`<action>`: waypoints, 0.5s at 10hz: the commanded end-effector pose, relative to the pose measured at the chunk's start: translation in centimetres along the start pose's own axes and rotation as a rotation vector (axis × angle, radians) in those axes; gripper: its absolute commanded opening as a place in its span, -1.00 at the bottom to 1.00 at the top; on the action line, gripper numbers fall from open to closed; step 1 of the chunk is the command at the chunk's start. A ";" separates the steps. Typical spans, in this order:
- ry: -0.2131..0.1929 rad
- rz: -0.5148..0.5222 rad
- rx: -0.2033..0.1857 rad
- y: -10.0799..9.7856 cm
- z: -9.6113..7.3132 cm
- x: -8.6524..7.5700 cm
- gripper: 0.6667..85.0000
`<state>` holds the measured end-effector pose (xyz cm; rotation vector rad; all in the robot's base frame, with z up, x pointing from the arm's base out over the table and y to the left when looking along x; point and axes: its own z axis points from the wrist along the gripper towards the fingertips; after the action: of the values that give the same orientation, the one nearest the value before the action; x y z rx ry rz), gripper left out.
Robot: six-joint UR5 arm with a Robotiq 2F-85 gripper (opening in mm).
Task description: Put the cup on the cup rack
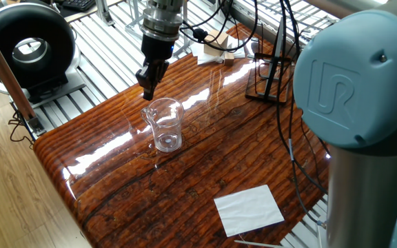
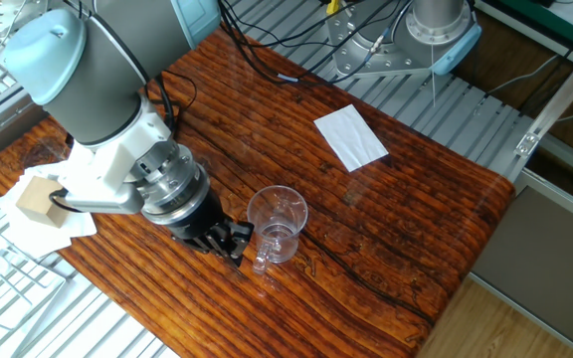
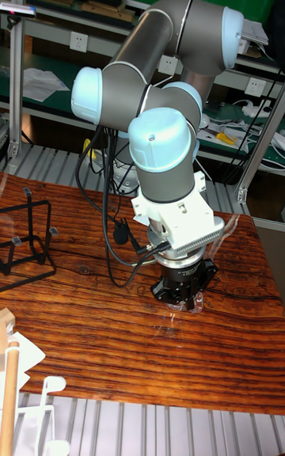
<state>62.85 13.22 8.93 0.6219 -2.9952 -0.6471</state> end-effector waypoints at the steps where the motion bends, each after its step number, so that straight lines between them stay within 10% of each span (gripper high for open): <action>1: -0.006 0.002 -0.008 0.2 -0.2 -0.2 -0.99; 5: -0.005 -0.003 -0.008 0.2 -0.3 -0.1 -0.99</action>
<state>62.81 13.15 8.95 0.6259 -2.9935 -0.6442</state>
